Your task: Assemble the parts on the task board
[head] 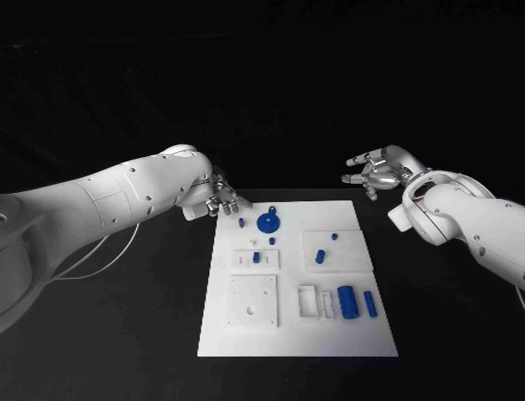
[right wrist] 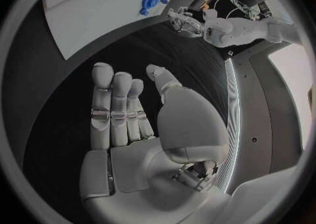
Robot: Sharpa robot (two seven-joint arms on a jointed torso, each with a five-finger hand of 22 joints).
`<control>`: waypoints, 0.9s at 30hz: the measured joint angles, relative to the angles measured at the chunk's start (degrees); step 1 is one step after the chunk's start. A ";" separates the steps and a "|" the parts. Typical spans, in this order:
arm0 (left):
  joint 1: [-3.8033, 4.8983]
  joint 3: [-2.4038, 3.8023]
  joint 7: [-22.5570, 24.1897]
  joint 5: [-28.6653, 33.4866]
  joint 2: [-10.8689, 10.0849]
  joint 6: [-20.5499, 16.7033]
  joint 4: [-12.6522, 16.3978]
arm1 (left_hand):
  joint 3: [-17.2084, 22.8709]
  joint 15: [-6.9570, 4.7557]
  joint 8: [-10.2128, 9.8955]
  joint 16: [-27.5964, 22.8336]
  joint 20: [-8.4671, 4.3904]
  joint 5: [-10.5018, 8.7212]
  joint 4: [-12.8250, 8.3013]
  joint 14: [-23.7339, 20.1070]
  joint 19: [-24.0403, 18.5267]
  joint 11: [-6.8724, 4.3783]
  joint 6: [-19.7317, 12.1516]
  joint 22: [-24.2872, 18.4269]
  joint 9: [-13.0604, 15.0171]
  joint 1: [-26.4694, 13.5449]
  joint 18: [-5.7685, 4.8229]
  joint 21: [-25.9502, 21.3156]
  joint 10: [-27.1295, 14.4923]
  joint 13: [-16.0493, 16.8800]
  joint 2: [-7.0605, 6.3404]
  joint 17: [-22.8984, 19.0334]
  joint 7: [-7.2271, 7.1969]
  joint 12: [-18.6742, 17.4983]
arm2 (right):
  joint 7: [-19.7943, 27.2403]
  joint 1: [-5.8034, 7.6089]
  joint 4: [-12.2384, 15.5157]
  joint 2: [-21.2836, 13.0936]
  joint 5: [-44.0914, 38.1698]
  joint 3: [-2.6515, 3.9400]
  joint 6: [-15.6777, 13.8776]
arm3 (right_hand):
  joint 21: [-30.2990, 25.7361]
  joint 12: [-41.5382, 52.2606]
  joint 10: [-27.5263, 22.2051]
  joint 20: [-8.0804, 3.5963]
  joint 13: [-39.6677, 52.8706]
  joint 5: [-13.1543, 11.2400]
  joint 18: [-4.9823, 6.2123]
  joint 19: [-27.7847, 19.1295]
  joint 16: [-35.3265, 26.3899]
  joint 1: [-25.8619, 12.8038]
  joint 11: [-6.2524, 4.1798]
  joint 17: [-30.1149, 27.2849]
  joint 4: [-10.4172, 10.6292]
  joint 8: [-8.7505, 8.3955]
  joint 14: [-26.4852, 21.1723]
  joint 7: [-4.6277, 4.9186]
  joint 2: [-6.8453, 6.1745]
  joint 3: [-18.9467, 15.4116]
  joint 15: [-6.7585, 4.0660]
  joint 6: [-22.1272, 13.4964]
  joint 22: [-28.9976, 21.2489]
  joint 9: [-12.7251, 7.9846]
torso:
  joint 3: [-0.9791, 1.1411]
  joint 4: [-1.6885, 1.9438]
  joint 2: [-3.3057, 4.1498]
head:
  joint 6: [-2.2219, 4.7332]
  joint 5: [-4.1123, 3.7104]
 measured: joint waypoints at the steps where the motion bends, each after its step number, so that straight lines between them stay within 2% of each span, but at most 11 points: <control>1: -0.03 0.00 0.01 -0.14 0.10 0.22 -0.20 | 0.00 0.00 0.00 0.00 0.00 0.00 0.00 0.00 0.00 0.00 0.00 0.00 -0.13 0.00 0.00 -0.01 0.00 0.00 0.00 -0.02 0.00 0.00 | 0.00 0.01 0.02 -0.04 0.00 0.00 -0.01 | 0.00 0.00 0.00 0.00 0.00 0.14 0.00 0.00 0.00 0.00 0.00 0.00 0.16 0.00 0.00 0.00 0.00 -0.17 0.00 0.00 0.00 0.00 | -0.04 -0.03 0.06 | 0.02 0.06; 6: -0.21 -0.03 0.02 -0.69 0.27 0.68 -1.13 | 0.00 0.00 0.00 0.00 0.00 0.00 0.00 0.00 0.00 0.00 0.00 0.20 -0.37 0.00 0.00 -0.01 0.00 0.08 0.00 -0.08 0.00 0.00 | -0.04 0.02 0.02 -0.18 -0.01 0.00 -0.05 | 0.00 0.00 0.00 0.00 0.00 0.23 0.00 0.00 0.00 0.00 0.00 0.00 0.24 0.00 0.00 -0.01 0.00 -0.24 0.00 -0.01 0.00 0.00 | -0.10 -0.10 0.24 | 0.00 0.19; 20: -0.36 -0.04 0.00 -1.42 0.49 1.58 -1.78 | 0.00 0.00 0.00 0.00 0.01 0.00 0.00 0.00 0.00 0.00 0.00 0.47 -0.49 0.00 0.00 -0.41 0.00 0.15 0.00 -0.14 0.00 -0.33 | -0.07 0.04 0.08 -0.09 -0.03 0.02 -0.18 | 0.00 0.00 0.02 0.00 0.01 0.23 0.00 0.00 0.00 0.00 0.02 0.00 0.23 0.00 0.00 -0.01 0.00 -0.23 0.00 -0.01 0.00 0.00 | -0.09 -0.16 0.27 | -0.43 0.35; 27: -0.71 -0.14 0.00 -1.43 0.85 2.69 -2.33 | -0.08 0.14 0.00 0.00 0.01 0.21 -0.26 -0.15 0.00 0.00 -0.31 0.63 -0.67 -0.57 0.00 -1.09 0.00 0.25 0.57 -0.55 0.09 -0.33 | -0.07 0.04 0.06 -0.08 -0.03 0.02 -0.18 | 0.00 0.00 0.11 0.00 -0.04 0.23 0.00 0.00 0.00 0.00 0.11 0.00 0.40 0.00 0.00 -0.20 0.00 -0.07 0.00 0.22 0.00 0.00 | -0.07 -0.21 0.27 | -0.74 0.76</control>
